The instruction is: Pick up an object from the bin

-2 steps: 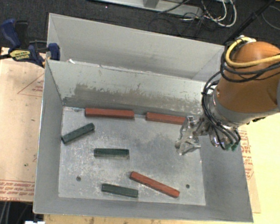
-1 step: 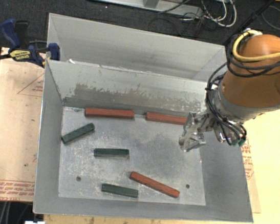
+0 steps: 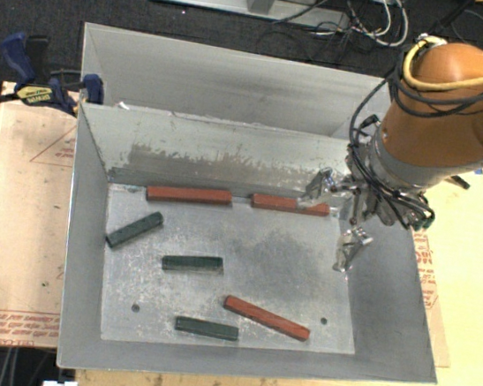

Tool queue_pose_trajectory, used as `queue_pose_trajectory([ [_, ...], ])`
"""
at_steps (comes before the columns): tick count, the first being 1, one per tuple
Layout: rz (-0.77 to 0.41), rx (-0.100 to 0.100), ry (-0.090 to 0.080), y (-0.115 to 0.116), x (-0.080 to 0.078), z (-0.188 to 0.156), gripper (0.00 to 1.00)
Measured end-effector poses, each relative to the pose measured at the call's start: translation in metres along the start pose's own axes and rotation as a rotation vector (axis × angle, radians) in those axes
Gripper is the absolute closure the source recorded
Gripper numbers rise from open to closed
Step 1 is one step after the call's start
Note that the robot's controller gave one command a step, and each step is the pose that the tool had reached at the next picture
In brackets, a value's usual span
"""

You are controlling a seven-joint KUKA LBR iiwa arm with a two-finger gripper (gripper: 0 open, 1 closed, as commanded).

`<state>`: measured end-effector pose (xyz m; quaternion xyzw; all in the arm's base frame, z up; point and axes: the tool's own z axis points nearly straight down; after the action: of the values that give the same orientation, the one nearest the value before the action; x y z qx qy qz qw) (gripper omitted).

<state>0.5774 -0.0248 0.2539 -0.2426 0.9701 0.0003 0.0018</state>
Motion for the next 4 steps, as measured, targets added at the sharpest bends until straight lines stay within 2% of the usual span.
queue_pose_trajectory([
  [1, 0.000, 0.000, 0.000, 0.000, 0.000, 0.000, 0.00],
  [2, 0.000, 0.003, -0.004, 0.023, 0.009, 0.047, 0.00],
  [3, 0.021, -0.001, 0.002, 0.051, 0.054, 0.095, 0.00],
  [4, -0.034, 0.005, -0.016, 0.046, 0.021, 0.176, 1.00],
])
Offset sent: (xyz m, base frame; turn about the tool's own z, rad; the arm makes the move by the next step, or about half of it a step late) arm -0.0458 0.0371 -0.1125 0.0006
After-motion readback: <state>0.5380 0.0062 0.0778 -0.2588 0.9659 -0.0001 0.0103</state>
